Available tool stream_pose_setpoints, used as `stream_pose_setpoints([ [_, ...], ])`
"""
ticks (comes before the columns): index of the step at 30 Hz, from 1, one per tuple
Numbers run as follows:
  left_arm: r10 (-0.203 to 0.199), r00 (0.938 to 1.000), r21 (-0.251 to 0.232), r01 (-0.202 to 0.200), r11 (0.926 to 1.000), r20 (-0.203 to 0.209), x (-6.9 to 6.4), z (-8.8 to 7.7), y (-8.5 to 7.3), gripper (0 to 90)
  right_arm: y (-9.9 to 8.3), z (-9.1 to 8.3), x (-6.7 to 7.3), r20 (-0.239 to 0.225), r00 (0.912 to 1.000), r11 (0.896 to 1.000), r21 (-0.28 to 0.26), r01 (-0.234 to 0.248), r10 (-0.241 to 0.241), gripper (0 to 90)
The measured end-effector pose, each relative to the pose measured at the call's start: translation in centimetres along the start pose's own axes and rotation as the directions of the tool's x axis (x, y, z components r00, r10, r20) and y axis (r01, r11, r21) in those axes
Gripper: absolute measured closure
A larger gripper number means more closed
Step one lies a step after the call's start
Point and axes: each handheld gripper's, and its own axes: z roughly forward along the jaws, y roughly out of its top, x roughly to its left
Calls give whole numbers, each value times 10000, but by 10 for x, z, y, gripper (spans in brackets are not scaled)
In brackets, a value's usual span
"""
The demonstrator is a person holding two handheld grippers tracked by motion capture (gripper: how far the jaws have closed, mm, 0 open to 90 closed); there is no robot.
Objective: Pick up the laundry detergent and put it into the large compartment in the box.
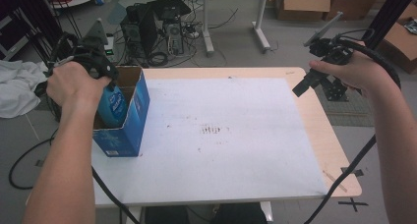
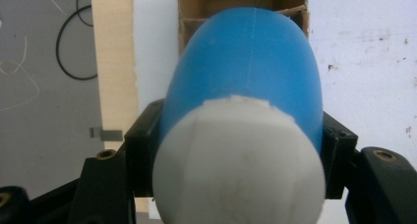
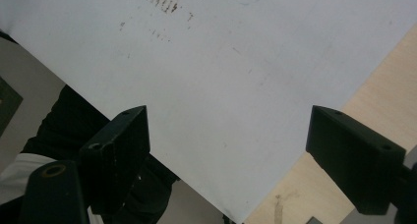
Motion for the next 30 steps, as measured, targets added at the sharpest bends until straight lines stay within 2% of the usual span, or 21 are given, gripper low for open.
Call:
stream_pose_setpoints([
  [2,-51,10000,-21,51,10000,4,0,7,-1,375,-1,0,-1,4,10000,10000,28,37,-37,168],
  [6,111,9999,237,-110,9997,-23,-2,21,-3,376,-3,0,-3,12,10000,10000,6,-20,20,168],
  [12,34,9998,443,-42,9990,174,-2,38,-6,376,-7,-1,-7,12,9999,9999,-10,-133,133,168],
  [19,171,9998,801,-178,9966,93,-5,60,-10,377,-7,0,-8,-27,9999,9999,-11,-115,115,168],
  [24,132,9998,835,-144,9964,143,-5,70,-11,377,-6,1,-8,-32,9999,9999,36,-116,116,168],
  [26,265,9995,956,-283,9950,193,-6,75,-12,377,-5,1,-8,-20,10000,10000,10,-90,90,168],
  [30,265,9994,974,-283,9948,200,-6,81,-12,377,-5,2,-8,-38,10000,10000,35,-84,84,168],
])
